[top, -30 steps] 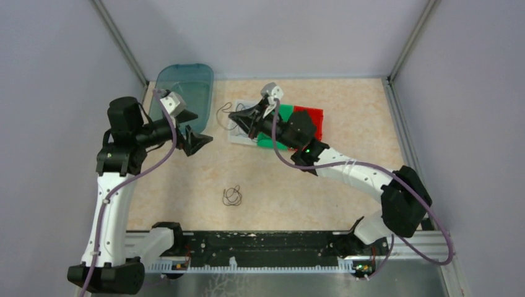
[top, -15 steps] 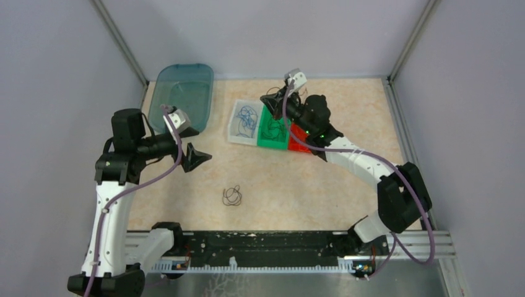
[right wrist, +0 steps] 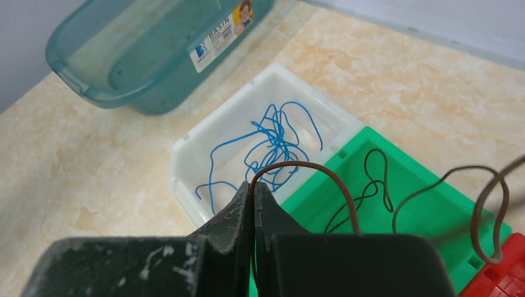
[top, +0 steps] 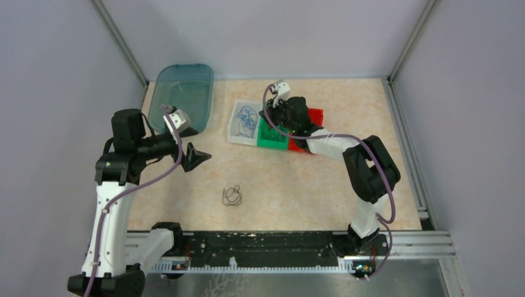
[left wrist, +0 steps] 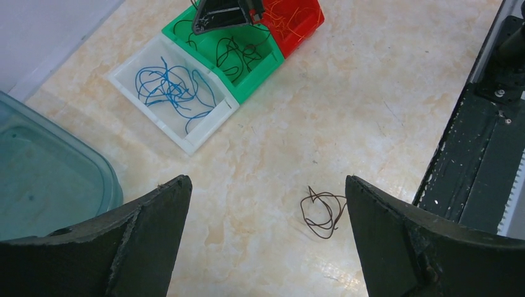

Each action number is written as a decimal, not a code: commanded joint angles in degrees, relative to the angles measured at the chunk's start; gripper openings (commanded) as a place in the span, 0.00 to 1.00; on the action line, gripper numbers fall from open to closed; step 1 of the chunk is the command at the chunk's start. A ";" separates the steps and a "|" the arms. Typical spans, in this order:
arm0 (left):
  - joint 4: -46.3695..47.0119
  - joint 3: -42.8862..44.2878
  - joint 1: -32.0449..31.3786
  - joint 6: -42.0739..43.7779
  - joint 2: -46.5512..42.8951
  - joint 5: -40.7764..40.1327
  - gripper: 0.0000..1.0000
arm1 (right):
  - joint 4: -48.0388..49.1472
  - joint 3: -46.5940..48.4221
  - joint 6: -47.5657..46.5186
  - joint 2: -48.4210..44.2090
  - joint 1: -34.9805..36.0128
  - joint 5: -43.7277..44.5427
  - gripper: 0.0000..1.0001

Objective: Untangle the cables

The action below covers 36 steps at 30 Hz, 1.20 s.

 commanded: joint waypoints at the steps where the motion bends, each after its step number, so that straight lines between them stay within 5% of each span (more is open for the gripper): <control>1: 1.23 -0.23 -0.21 1.31 -0.95 -0.36 1.00 | 1.52 4.74 1.41 1.58 -0.61 -1.03 0.00; 17: 2.09 -0.60 -0.21 2.53 -1.07 -1.16 1.00 | -0.61 8.74 7.98 8.62 -2.90 -5.45 0.01; 26: 2.24 -0.60 -0.19 3.16 -1.14 -1.09 1.00 | -6.83 8.06 13.25 5.71 -3.96 -4.67 0.37; 36: 2.46 -0.07 -0.18 2.61 -1.05 -0.24 1.00 | -20.17 11.14 10.68 2.01 -3.97 0.93 0.50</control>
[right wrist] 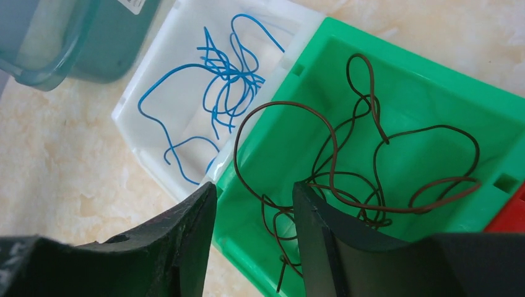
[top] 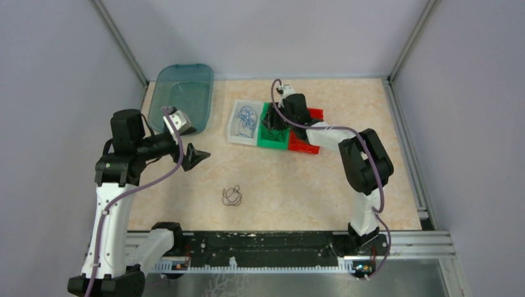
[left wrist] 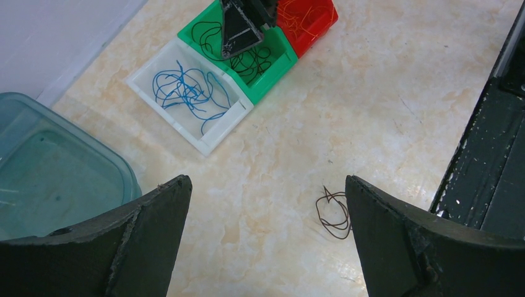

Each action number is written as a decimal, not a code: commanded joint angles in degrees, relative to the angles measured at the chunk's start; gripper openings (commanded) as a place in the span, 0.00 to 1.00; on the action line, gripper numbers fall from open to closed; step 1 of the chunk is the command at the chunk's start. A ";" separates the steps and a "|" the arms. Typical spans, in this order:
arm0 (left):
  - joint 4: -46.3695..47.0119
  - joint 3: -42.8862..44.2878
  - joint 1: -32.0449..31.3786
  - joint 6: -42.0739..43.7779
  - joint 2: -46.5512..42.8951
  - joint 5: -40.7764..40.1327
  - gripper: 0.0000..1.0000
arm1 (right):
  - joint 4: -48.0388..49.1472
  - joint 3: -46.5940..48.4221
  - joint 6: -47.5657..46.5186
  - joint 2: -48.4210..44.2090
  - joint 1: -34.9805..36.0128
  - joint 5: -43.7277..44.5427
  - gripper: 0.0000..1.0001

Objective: Untangle the cables

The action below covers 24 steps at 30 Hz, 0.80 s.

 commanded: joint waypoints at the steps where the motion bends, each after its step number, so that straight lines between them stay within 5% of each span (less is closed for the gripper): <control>1: 1.21 0.34 -0.21 0.46 -0.47 1.42 1.00 | -6.17 5.94 -1.46 -5.34 -0.47 2.64 0.49; 12: 1.11 0.76 -0.17 -0.09 -0.55 1.53 1.00 | -21.40 13.90 -5.08 -7.78 -0.35 4.79 0.45; 24: 3.15 -1.42 -0.09 -5.76 4.16 -0.73 1.00 | -11.31 -2.91 -14.77 -23.27 11.41 -1.36 0.74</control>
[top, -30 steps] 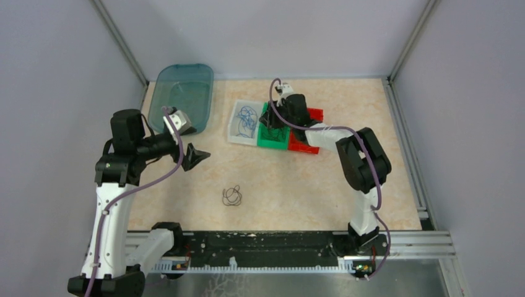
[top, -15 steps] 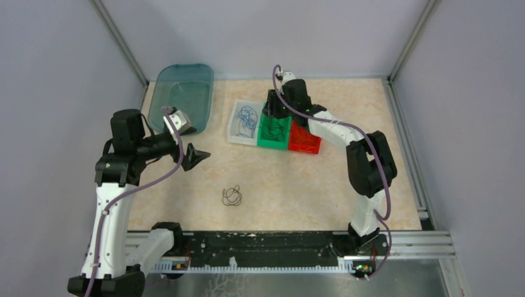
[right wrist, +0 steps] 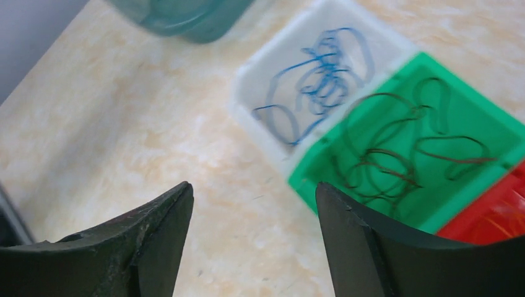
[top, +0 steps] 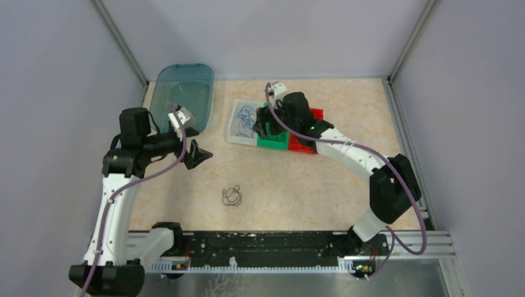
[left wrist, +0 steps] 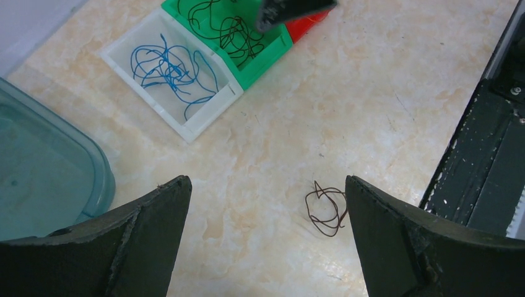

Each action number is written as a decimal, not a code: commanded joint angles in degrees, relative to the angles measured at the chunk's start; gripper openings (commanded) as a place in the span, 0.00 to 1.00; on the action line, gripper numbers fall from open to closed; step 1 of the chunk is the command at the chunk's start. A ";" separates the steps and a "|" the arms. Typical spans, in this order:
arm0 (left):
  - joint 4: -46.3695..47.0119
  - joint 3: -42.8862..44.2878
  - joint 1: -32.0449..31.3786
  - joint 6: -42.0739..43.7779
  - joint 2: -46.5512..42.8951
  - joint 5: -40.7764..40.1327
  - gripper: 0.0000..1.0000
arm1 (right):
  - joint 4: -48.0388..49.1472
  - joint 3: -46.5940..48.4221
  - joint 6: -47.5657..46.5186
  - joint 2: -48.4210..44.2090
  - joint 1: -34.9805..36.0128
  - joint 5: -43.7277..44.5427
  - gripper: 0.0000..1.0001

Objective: Untangle the cables

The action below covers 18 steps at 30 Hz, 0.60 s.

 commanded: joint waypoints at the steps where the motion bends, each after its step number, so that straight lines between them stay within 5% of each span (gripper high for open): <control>1: 2.00 1.75 -0.06 -4.51 2.40 -0.88 1.00 | 7.05 -5.85 -4.83 -7.49 6.77 -4.19 0.75; 7: 3.34 2.13 -0.08 -7.27 3.38 -3.84 1.00 | 8.26 -11.22 -9.76 -9.05 13.75 -5.78 0.81; 18: 3.61 2.69 0.01 -8.49 3.84 -6.49 1.00 | 5.36 -10.09 -14.63 -1.18 15.42 -15.72 0.80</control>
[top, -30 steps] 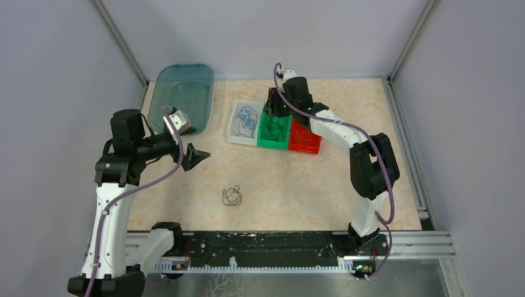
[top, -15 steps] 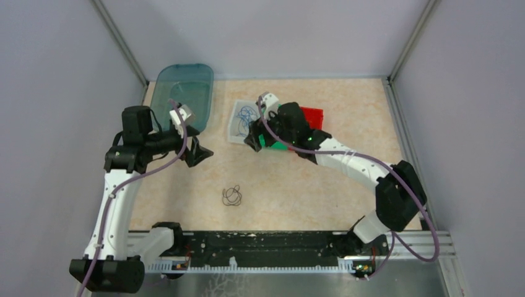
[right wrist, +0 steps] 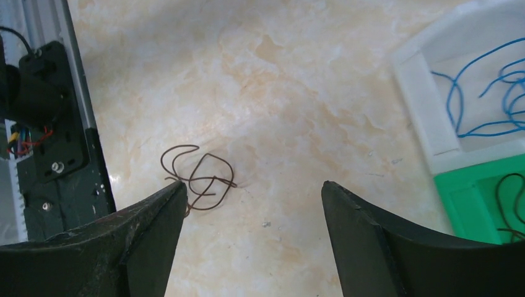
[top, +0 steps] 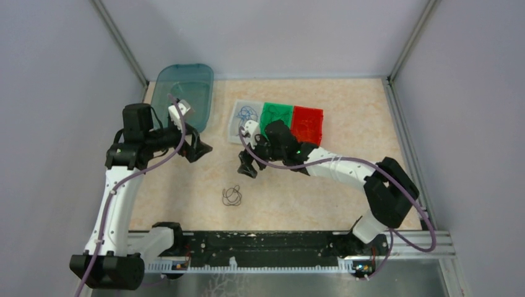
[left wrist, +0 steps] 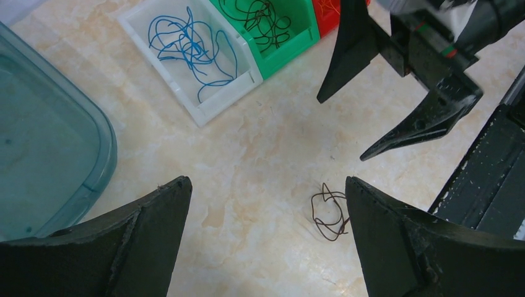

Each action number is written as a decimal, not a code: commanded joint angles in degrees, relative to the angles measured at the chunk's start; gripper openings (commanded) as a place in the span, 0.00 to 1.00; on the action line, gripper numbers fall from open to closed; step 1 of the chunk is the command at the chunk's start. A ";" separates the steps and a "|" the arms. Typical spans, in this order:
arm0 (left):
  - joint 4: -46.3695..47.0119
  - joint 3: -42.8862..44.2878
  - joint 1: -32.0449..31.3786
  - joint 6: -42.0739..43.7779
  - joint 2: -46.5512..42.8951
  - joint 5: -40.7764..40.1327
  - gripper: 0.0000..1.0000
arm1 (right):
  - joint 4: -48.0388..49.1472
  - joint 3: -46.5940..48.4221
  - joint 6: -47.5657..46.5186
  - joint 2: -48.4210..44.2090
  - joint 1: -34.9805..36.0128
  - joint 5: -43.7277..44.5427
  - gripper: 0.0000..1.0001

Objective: Untangle the cables

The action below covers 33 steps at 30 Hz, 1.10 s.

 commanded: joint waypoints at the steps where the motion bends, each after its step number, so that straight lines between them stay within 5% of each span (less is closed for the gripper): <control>1: 0.97 2.41 0.02 -1.02 -0.51 -0.87 1.00 | 0.35 2.32 -3.35 4.59 1.51 -4.53 0.80; 15: 0.86 3.28 -0.03 -1.06 -0.44 -0.59 1.00 | -0.74 8.33 -4.03 21.44 10.21 -3.06 0.74; 20: 0.72 3.39 -0.02 -0.54 -0.91 -1.51 1.00 | 2.79 5.91 -4.31 21.89 11.87 0.07 0.55; 27: 0.92 3.95 -0.04 -0.52 -0.85 -1.54 1.00 | 6.54 2.54 -5.18 16.13 11.84 4.44 0.02; 33: 1.50 4.51 0.04 -0.84 -0.89 -2.26 1.00 | 5.35 2.89 -3.56 8.95 8.36 5.34 0.00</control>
